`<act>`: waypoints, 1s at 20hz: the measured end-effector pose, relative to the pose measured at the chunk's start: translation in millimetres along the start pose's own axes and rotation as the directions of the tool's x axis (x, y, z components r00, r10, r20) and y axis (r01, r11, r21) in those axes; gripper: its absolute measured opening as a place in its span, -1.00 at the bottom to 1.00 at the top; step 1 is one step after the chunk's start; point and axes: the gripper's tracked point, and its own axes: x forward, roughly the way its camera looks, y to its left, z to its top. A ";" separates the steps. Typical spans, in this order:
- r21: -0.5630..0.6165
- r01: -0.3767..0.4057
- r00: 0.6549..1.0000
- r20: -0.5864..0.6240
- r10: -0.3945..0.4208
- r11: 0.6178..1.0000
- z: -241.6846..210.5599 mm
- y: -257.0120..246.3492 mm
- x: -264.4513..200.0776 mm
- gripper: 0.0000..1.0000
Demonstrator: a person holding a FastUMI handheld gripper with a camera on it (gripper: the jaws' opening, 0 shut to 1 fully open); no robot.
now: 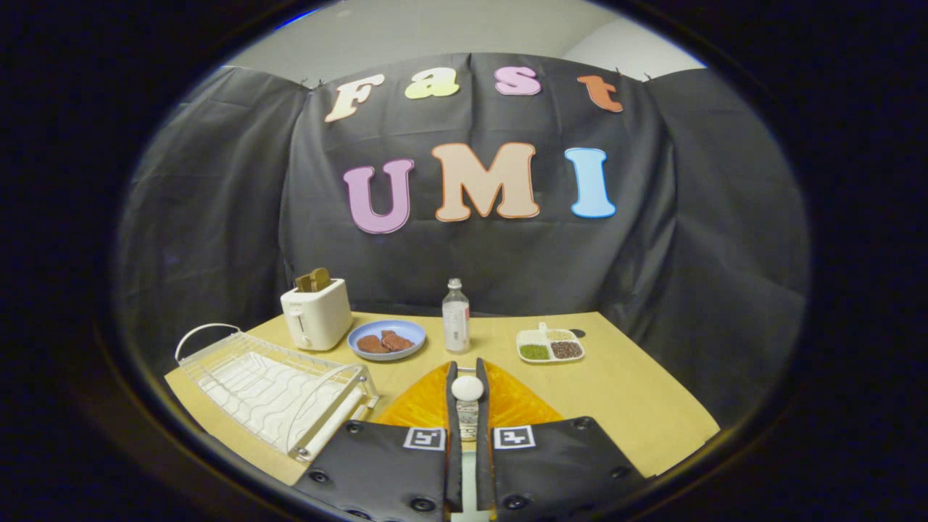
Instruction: Take the plate from the dish rack, then take the spoon from the basket and place it into the plate.
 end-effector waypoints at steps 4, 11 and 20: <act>0.001 0.023 1.000 0.000 -0.023 1.000 -1.2 -3.4 -21.8 -0.80; 0.011 0.043 0.999 -0.031 -0.043 0.999 -26.4 -11.4 -51.5 -0.80; 0.035 0.047 0.995 -0.094 -0.044 0.998 -70.1 -17.1 -74.7 -0.80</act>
